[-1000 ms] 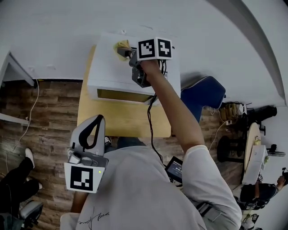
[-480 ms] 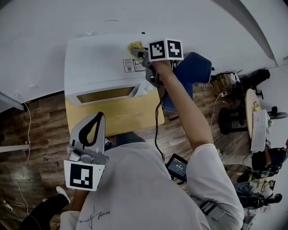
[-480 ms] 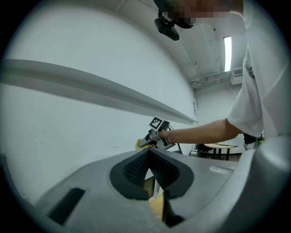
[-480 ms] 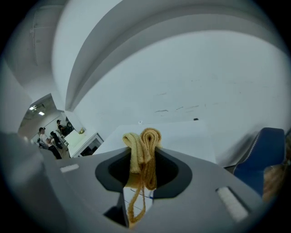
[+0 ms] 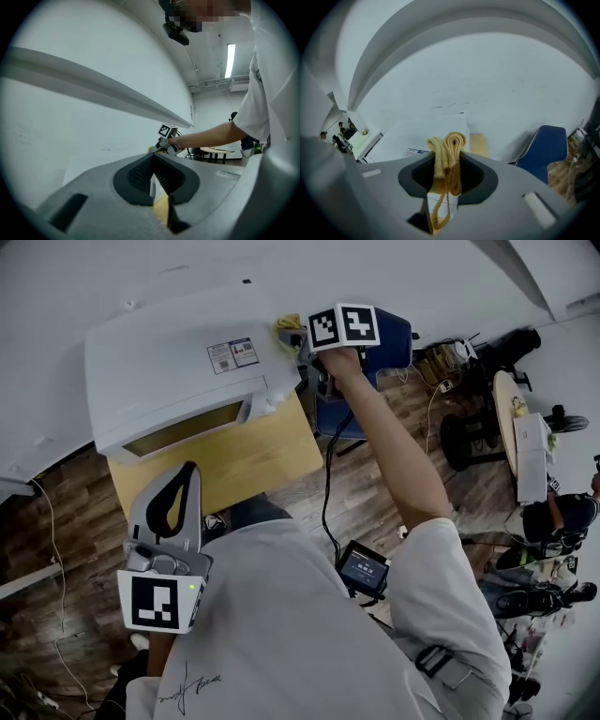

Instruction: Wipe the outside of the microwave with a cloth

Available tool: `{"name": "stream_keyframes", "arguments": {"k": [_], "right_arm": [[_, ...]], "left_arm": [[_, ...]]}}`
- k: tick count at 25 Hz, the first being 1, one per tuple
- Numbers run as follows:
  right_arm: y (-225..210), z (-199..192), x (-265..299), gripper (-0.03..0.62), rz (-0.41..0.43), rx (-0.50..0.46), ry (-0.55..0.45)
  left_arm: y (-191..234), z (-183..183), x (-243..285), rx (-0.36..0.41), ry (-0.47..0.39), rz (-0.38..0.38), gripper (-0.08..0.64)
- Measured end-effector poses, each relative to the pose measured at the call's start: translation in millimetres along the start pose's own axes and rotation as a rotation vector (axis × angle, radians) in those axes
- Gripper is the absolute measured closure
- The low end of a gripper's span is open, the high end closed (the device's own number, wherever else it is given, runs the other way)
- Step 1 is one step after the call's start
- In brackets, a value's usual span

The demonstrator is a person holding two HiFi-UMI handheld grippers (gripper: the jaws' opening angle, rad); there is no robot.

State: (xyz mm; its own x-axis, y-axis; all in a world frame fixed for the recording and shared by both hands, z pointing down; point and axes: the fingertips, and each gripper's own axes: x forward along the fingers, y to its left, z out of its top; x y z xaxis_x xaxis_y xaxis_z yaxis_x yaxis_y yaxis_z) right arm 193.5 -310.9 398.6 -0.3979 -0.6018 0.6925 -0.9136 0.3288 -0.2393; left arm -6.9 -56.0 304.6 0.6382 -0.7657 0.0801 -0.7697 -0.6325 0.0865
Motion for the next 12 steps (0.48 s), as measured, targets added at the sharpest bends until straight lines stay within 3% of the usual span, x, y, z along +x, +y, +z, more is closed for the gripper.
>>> {"name": "stream_keyframes", "arguments": {"k": [12], "right_arm": [[-6,-15,8,0.476,-0.05,-0.033,0.041]], "left_arm": [[2,-7,3,-0.004,0.008,-0.018,0.569]]}}
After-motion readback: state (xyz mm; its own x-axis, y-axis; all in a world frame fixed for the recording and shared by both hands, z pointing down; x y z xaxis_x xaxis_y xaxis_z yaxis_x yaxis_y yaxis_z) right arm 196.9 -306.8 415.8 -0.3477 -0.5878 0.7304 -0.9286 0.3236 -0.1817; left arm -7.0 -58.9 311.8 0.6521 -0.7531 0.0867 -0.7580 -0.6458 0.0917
